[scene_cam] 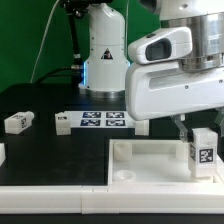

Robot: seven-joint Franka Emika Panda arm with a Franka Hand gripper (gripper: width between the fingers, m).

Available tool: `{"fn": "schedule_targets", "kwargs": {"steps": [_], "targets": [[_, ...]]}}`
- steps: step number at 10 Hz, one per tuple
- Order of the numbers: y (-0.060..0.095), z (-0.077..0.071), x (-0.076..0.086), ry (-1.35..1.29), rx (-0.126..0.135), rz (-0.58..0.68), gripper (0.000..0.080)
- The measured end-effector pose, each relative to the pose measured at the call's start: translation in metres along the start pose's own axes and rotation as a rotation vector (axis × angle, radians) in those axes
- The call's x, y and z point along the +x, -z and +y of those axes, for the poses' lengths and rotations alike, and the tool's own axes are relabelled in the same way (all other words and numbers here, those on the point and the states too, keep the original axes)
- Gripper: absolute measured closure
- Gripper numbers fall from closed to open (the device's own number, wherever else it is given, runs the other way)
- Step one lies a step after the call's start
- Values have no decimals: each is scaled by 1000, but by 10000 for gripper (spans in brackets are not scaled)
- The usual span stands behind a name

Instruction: Assemble one leg

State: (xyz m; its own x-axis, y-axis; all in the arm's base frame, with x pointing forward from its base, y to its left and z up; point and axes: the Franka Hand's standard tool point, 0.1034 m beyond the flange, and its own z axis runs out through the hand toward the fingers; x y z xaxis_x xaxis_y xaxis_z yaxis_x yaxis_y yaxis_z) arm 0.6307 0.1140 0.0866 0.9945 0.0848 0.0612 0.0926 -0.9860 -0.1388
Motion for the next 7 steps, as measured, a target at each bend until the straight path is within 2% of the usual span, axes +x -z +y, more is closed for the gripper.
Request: {"fn": "schedule_targets", "kwargs": {"steps": [3,5,7], "targets": [[0,0,0,-52,1,0,511],[0,-2,0,-239,9,0,511],[-1,-2,0,-570,25,11,509]]}}
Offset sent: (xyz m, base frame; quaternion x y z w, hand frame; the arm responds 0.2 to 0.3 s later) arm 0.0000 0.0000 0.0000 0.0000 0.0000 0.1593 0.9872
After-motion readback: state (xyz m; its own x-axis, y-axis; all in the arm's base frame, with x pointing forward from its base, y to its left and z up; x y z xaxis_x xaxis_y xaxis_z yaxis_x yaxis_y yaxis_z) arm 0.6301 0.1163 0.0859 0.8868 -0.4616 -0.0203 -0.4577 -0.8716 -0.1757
